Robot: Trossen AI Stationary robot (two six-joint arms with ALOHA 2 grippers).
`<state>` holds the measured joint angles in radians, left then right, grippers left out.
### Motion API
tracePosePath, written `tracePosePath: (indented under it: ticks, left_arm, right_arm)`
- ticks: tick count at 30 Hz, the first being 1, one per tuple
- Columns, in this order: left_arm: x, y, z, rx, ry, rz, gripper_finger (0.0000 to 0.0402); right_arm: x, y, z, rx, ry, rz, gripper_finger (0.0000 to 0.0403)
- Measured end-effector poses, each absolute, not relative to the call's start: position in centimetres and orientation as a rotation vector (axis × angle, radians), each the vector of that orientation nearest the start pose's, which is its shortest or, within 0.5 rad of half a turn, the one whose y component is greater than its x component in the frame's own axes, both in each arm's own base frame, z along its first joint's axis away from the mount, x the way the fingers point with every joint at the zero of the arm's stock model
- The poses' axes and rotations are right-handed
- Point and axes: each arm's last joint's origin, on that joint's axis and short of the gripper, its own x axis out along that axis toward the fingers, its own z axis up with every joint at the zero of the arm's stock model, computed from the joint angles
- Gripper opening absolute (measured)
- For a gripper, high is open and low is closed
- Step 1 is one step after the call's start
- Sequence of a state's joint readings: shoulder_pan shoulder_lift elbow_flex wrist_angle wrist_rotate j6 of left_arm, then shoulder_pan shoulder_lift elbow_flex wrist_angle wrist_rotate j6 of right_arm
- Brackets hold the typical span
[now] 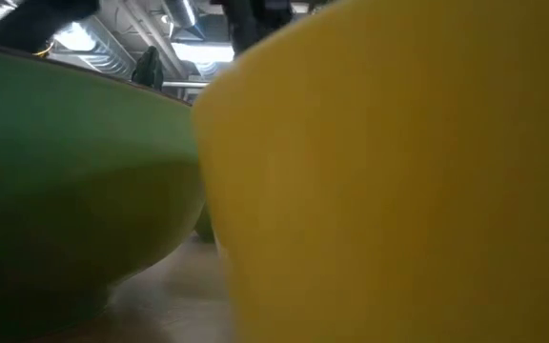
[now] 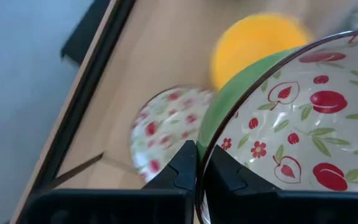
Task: Pick & Place Mini bowls
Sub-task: Stack the green patterned bowl on the green patterned bowl on the shelf
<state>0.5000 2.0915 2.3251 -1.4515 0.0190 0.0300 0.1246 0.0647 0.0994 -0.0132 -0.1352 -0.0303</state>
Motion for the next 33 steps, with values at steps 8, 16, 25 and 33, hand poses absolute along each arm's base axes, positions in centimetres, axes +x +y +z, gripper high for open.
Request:
tracePosePath:
  ticks: [8, 16, 25, 33]
  left_arm:
    - [36.3, 23.1, 31.2, -0.378, 1.323, 0.415, 0.0008]
    - [37.2, 23.8, 29.0, -0.373, 1.376, 0.389, 0.0008]
    - [37.3, 23.9, 27.8, -0.382, 1.435, 0.397, 0.0008]
    - [37.0, 24.1, 27.7, -0.392, 1.457, 0.402, 0.0008]
  right_arm:
    - [9.5, 1.6, 19.1, -0.034, -0.026, 0.26, 0.0006]
    - [9.5, 1.6, 19.1, -0.034, -0.025, 0.259, 0.0006]
    - [9.5, 1.6, 19.1, -0.032, -0.024, 0.26, 0.0006]
    - [9.5, 1.6, 19.0, -0.034, -0.017, 0.26, 0.0006]
